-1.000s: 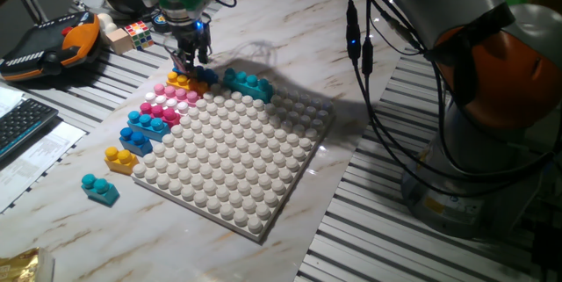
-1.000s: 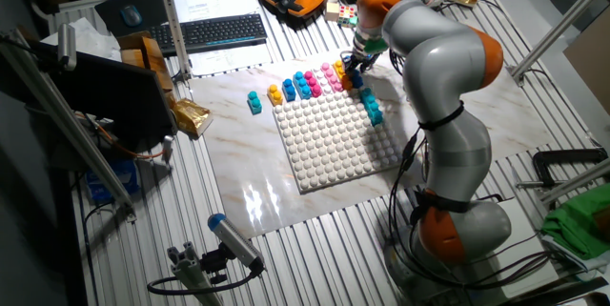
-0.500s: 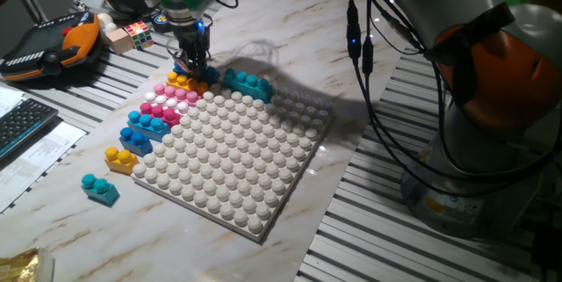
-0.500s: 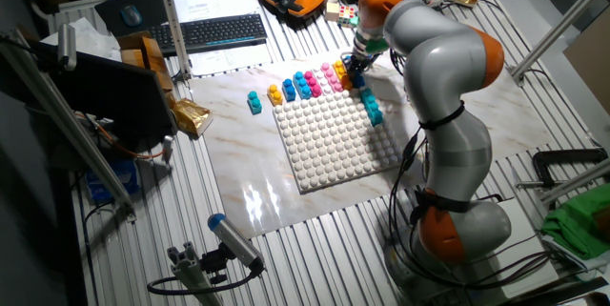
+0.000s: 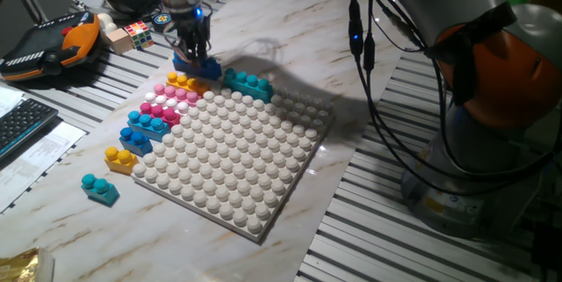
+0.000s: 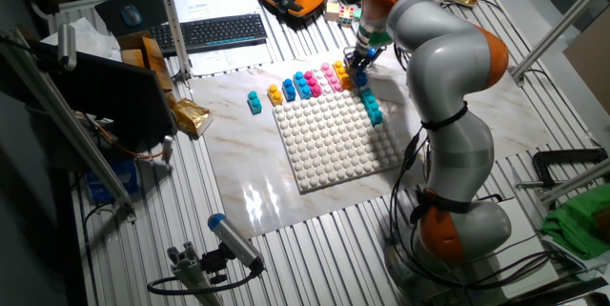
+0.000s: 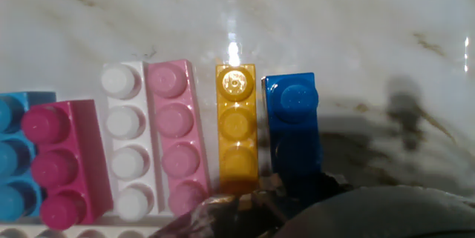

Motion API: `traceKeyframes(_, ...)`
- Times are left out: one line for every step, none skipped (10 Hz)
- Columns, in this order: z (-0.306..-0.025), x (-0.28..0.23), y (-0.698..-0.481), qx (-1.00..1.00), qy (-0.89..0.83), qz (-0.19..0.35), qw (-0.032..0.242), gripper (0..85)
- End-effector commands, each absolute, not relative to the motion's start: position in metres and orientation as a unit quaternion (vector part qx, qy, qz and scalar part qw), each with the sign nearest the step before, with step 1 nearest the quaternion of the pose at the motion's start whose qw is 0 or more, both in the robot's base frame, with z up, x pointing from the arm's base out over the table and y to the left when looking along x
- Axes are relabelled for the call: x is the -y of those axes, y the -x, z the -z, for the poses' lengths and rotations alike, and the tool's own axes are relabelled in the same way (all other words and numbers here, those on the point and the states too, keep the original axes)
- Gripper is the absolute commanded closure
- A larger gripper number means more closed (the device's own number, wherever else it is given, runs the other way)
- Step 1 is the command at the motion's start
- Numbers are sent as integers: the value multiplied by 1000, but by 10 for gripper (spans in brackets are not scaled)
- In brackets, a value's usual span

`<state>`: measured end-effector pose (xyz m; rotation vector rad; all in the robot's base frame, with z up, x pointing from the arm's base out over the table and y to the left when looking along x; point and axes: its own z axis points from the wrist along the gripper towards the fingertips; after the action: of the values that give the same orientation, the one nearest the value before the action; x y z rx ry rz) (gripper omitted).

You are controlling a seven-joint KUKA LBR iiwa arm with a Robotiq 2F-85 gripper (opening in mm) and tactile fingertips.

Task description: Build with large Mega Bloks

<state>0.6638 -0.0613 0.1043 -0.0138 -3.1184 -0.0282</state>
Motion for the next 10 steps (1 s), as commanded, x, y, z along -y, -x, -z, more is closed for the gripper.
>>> traceKeyframes(-114,59,-658,1000,16,13,15,833)
traceKeyframes(-124,56,-651,999,26,12,19,840)
traceKeyframes(-131,53,-645,999,35,8,22,840)
traceKeyframes(-136,50,-639,999,43,7,24,840)
traceKeyframes(-140,46,-632,998,49,5,25,840)
traceKeyframes(-142,38,-621,998,59,1,27,840)
traceKeyframes(-143,34,-612,998,64,0,28,840)
traceKeyframes(-144,30,-604,997,66,-5,31,840)
traceKeyframes(-145,26,-595,997,67,-12,36,840)
traceKeyframes(-144,21,-585,997,67,-24,37,840)
